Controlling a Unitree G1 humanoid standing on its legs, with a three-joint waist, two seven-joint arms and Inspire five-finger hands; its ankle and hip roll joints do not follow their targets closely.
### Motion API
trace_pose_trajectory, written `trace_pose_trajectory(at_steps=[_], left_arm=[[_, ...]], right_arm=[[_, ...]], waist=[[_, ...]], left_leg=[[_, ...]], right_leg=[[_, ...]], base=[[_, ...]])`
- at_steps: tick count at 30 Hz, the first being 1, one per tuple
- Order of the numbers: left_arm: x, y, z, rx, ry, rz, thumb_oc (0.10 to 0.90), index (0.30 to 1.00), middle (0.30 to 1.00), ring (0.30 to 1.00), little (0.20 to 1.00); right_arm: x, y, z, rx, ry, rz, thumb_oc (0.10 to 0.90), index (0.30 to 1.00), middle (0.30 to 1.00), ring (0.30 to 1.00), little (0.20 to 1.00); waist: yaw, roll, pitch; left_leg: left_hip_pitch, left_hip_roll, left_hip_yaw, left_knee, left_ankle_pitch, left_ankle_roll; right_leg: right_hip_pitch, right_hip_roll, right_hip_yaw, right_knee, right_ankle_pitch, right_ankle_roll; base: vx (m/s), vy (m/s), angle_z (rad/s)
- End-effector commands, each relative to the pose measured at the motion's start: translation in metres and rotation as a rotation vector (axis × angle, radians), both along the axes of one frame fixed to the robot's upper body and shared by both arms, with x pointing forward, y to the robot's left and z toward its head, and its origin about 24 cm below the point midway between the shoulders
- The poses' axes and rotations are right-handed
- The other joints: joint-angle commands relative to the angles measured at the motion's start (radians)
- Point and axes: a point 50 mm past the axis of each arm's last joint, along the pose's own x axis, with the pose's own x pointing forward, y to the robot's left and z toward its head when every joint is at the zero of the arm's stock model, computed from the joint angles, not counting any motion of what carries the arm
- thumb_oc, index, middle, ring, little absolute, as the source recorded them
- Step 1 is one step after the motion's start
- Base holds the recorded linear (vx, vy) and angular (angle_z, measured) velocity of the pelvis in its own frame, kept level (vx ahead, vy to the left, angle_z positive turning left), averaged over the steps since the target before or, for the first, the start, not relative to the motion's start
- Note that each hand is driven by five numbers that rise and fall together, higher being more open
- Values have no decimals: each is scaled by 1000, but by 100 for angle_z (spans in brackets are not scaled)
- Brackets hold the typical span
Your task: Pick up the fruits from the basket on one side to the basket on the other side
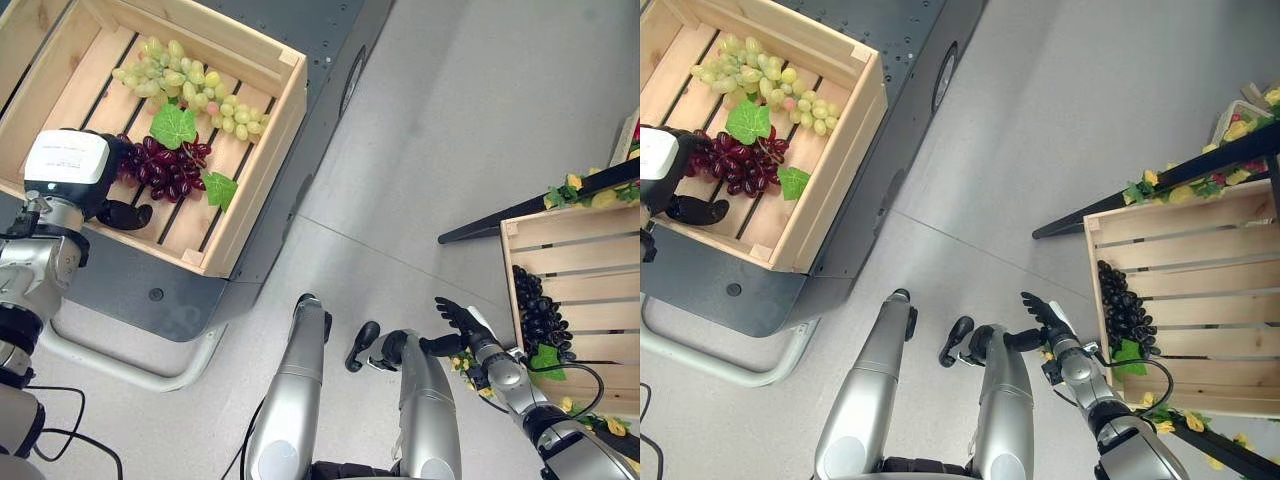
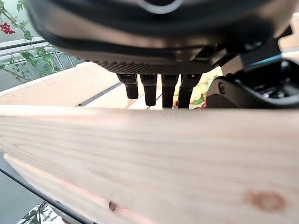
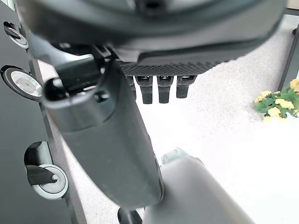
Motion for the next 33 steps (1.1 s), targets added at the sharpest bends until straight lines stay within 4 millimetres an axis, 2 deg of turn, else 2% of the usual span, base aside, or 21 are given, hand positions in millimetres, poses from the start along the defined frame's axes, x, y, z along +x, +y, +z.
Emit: trace_pose_trajectory(at_steps=[1, 8, 16, 24, 33], left_arm=[[-12, 11, 56, 51, -146, 5, 800, 900, 900, 900, 900], [-8, 5, 74, 128, -281, 8, 800, 900, 900, 900, 900], [-4, 0, 82, 177, -413, -1, 800, 900, 900, 900, 900], [4, -12, 73, 200, -370, -75, 800, 900, 900, 900, 900], [15, -18, 62, 129, -195, -68, 800, 900, 900, 900, 900]], right_arm=[[-16, -31, 2, -51, 17, -1, 800, 900, 900, 900, 900], [-13, -26, 3, -29, -6, 4, 800, 900, 900, 900, 900], [-11, -18, 1, -4, -16, -9, 800, 900, 900, 900, 900], [-12, -14, -2, 7, -14, -12, 800, 900, 900, 900, 900], [-7, -22, 6, -11, -31, -23, 800, 900, 900, 900, 900]], waist=[[-7, 33, -10], [-13, 16, -10], [-12, -9, -10], [-24, -18, -10], [-39, -4, -10]], left_leg=[[78, -20, 91, -131, 30, 88], [50, -9, 84, -129, 29, 89], [31, -3, 67, -132, 29, 89], [26, 2, 67, -141, 28, 89], [11, 2, 79, -154, 31, 90]], right_leg=[[74, 38, 5, -52, 105, -6], [44, 40, 0, -47, 112, -3], [27, 51, -8, -50, 118, -3], [16, 54, -7, -53, 131, 4], [-13, 52, 0, -54, 139, 8]], base=[[0, 0, 0], [-4, -13, 2], [5, -35, 2], [2, 3, 1], [-3, 13, 2]])
